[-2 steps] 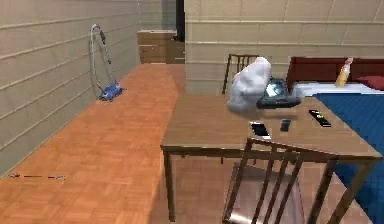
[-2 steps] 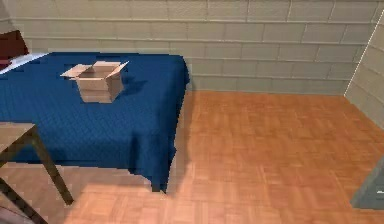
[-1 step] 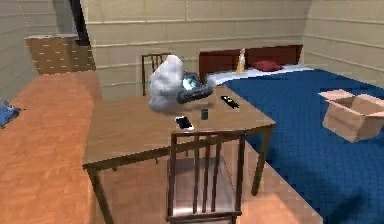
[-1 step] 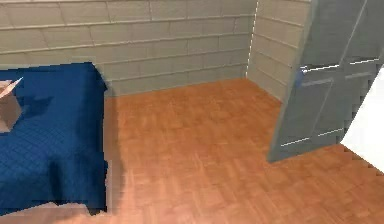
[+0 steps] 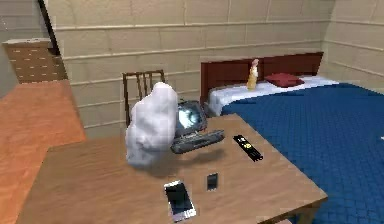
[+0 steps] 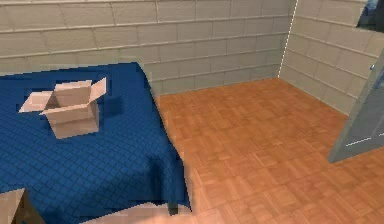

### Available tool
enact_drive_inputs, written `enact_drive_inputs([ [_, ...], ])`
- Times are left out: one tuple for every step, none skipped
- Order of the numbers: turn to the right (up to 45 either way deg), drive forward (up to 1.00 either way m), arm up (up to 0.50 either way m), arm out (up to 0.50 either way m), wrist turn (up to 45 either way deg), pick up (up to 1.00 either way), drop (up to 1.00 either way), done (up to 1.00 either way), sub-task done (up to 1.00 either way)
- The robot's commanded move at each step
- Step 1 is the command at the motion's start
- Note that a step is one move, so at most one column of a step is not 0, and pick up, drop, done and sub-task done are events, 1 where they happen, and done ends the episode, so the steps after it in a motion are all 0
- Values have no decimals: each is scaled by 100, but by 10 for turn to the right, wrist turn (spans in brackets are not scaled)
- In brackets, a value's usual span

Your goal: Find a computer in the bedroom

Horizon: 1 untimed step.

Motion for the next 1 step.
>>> enact_drive_inputs([
  [0, 0, 0, 0, 0, 0, 0, 100, 0],
])
